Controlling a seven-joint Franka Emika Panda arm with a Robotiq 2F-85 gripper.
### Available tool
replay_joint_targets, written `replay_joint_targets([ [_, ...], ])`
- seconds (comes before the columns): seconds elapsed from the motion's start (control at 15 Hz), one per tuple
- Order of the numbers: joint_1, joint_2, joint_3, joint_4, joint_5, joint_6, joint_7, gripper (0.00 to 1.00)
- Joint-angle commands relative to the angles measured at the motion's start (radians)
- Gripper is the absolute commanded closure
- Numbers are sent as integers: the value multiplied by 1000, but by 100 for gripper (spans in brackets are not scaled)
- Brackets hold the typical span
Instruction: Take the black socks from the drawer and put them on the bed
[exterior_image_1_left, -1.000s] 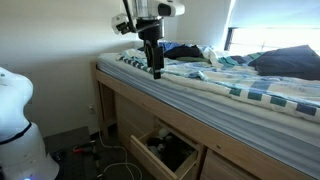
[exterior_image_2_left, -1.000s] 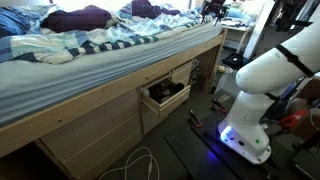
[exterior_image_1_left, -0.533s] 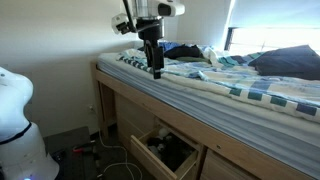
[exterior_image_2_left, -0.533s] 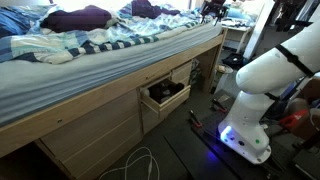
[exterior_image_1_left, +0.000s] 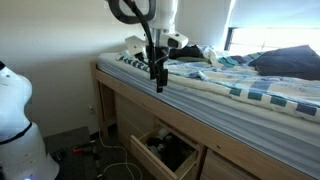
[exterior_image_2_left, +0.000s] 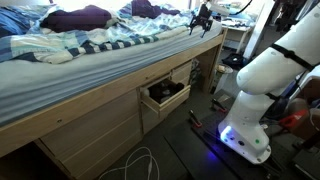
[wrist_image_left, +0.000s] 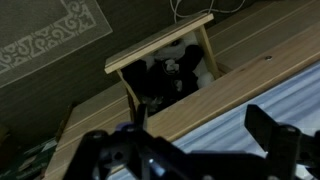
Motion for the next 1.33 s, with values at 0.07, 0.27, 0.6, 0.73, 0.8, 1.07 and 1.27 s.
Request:
replay_joint_targets([
  [0.07,23,142,45,-11,79,34,-79,0],
  [0.27,7,165,70,-6,73,13,-69,0],
  [0.6,1,186,77,-1,74,14,-72,0],
  [0.73,7,208,87,-16,71,18,-76,0],
  [0.8,13,220,93,-43,91,39,-90,0],
  [1.07,21,243,129,-147,127,68,-62,0],
  [1.27,11,224,148,-234,116,120,95,0],
])
